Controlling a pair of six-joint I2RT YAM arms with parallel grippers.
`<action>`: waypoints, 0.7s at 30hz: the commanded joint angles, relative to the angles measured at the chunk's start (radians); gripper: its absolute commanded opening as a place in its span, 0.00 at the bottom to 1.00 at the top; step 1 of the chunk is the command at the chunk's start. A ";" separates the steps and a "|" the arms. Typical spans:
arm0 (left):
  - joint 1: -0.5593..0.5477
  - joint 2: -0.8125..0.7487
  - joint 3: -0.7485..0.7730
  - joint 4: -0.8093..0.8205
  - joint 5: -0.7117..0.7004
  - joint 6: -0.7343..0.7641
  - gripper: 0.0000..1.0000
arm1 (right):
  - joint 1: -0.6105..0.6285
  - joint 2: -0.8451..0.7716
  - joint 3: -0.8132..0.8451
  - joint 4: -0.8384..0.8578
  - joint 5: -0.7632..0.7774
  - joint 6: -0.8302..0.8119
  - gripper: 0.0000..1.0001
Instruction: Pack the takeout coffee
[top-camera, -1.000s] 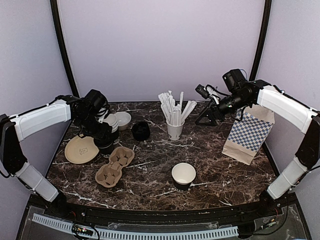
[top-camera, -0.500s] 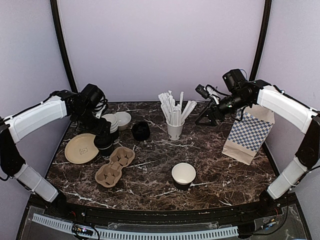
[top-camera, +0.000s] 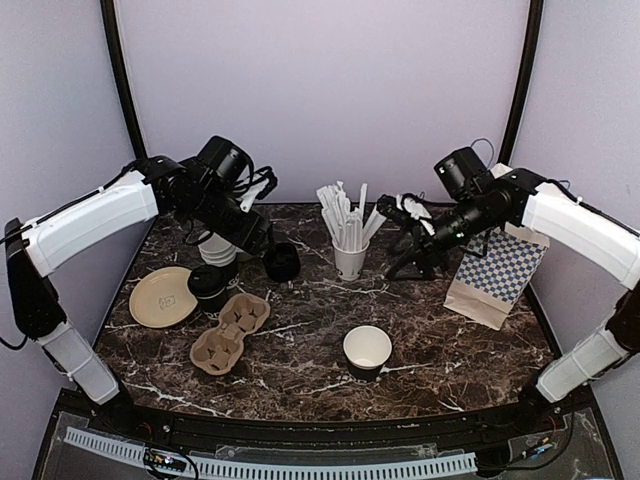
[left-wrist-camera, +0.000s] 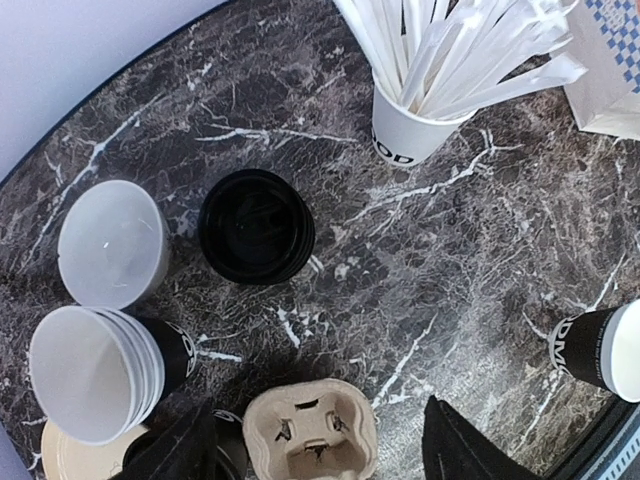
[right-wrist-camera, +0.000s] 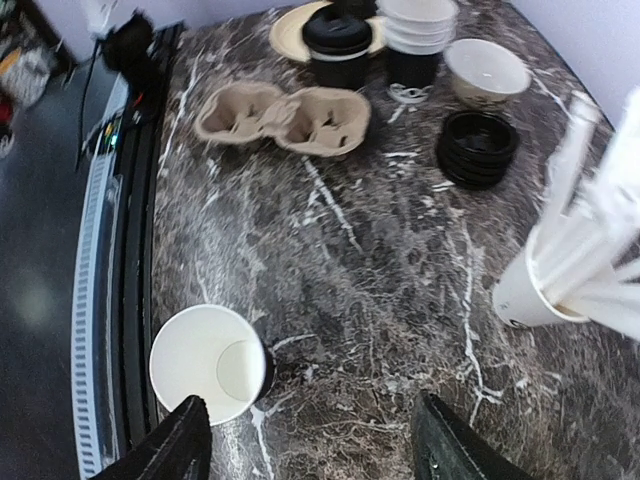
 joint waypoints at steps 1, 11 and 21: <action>0.006 0.069 0.004 0.068 0.021 0.039 0.73 | 0.169 -0.019 -0.070 -0.037 0.144 -0.116 0.66; 0.006 0.078 0.003 0.084 0.021 0.023 0.74 | 0.430 0.040 -0.139 -0.089 0.332 -0.209 0.71; 0.006 0.058 -0.026 0.080 -0.008 0.031 0.75 | 0.491 0.100 -0.223 0.031 0.500 -0.198 0.66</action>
